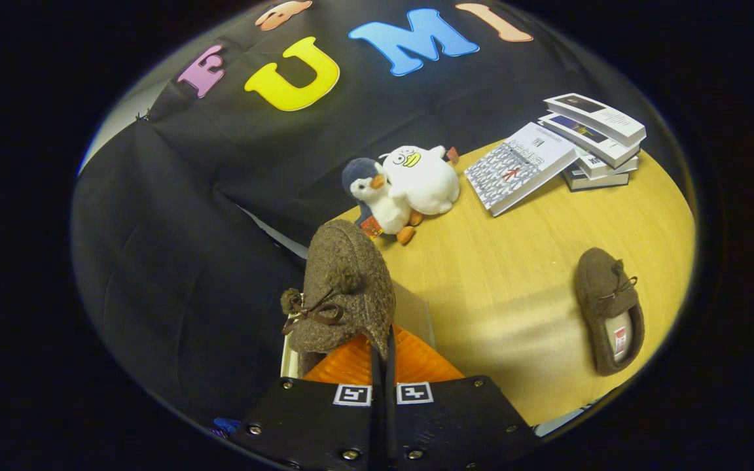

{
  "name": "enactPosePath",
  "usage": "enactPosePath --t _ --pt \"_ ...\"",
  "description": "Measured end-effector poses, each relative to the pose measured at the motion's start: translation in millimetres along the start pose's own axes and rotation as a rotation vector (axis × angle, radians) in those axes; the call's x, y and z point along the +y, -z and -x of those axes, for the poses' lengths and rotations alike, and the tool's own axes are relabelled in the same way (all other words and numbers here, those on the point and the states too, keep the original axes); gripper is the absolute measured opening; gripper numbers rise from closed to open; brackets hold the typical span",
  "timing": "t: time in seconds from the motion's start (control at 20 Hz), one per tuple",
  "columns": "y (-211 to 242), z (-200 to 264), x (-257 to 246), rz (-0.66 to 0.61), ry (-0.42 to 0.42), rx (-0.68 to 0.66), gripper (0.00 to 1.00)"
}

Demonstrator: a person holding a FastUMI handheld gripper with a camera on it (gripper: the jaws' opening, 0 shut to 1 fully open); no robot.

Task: Open the storage box then place both shoes into the box .Put the left shoe in first, then the right shoe, with the right side of both shoes facing outward in a uniform manner.

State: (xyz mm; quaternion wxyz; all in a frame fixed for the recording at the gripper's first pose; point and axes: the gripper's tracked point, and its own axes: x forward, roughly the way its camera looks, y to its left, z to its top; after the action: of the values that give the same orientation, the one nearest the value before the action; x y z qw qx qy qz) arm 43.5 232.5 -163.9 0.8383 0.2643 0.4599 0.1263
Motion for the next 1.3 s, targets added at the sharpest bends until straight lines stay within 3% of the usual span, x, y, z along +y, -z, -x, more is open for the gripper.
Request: enactPosePath --t 0.35,0.9,1.3 --pt "29 -38 48 -0.003 -0.039 0.005 0.00" --pt "94 -101 59 -0.011 0.034 0.088 0.00" --pt "121 -120 60 0.080 0.076 0.144 0.04"
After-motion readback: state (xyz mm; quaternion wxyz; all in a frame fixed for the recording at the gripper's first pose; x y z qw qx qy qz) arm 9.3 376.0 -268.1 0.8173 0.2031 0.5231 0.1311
